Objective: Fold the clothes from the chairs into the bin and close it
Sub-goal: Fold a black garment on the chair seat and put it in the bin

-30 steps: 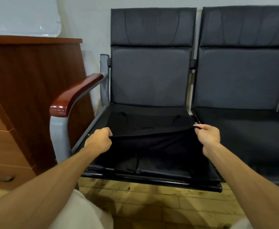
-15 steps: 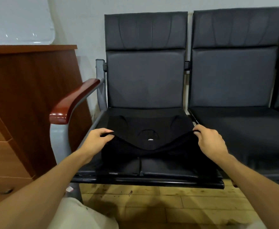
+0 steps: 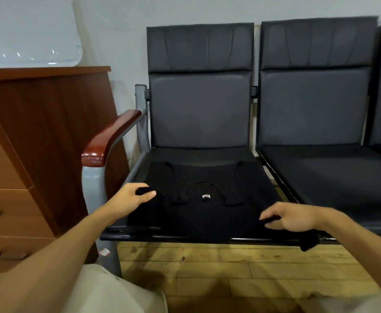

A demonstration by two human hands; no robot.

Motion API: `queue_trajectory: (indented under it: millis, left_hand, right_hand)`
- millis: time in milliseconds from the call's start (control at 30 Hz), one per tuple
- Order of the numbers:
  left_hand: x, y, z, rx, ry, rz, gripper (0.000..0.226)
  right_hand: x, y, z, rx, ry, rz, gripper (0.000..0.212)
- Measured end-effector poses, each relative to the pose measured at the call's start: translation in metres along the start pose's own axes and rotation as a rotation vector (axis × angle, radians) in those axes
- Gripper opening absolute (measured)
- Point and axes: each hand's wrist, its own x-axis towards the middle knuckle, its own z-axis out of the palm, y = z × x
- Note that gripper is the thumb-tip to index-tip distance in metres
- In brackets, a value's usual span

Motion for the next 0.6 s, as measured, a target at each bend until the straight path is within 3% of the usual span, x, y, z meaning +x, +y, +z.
queue_trajectory:
  millis: [100,300,433,533,600]
  left_hand:
    - [-0.001,0.000,-0.004,-0.005,0.088,0.000,0.016]
    - [0.016,0.008,0.001,0.019,0.331,0.004,0.018]
    - [0.047,0.010,0.001,-0.021,0.507,-0.050,0.017]
    - [0.077,0.014,-0.006,0.068,0.499,-0.086,0.024]
    - [0.098,0.017,-0.008,0.081,0.491,-0.099,0.030]
  right_hand:
    - [0.001,-0.001,0.000,-0.048,0.008,-0.009,0.015]
    - [0.018,-0.008,-0.020,-0.104,0.262,-0.062,0.029]
    - [0.049,-0.004,-0.039,-0.233,0.380,0.074,0.027]
    - [0.072,-0.008,-0.059,-0.383,0.425,0.212,0.020]
    - [0.083,-0.012,-0.074,-0.518,0.467,0.281,0.029]
